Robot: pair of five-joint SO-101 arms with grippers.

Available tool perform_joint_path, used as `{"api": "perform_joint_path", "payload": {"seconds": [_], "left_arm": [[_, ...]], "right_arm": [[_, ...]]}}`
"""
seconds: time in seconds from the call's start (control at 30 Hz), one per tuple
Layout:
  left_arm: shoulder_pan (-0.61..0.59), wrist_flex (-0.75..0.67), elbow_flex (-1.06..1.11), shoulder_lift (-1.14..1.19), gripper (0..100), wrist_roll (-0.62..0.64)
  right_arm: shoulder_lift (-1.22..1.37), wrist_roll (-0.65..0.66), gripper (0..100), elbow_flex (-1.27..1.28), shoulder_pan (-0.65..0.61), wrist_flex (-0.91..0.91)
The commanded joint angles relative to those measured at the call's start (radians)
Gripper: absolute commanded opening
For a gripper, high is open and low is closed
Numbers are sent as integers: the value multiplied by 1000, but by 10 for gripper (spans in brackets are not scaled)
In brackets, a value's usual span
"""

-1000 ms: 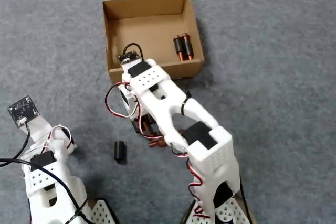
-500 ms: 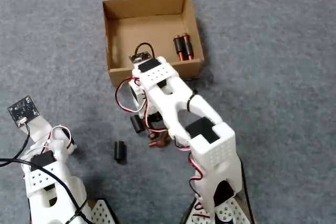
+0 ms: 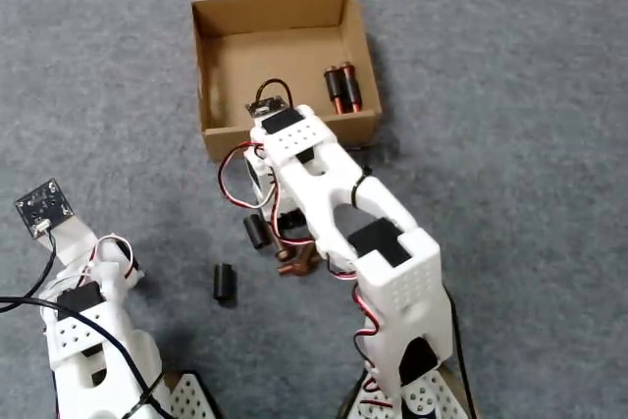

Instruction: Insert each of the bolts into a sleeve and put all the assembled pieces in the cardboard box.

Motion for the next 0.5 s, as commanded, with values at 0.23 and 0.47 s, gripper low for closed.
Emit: {"api": "perform_joint_path", "payload": {"seconds": [0.23,0.47], "left_arm": [[-14,8,-15,-12,19,2],[-6,149,-91,-12,19,2]], "right_arm": [[-219,8,2,-99,28,132],[-559,9,2,-153,140,216]]}}
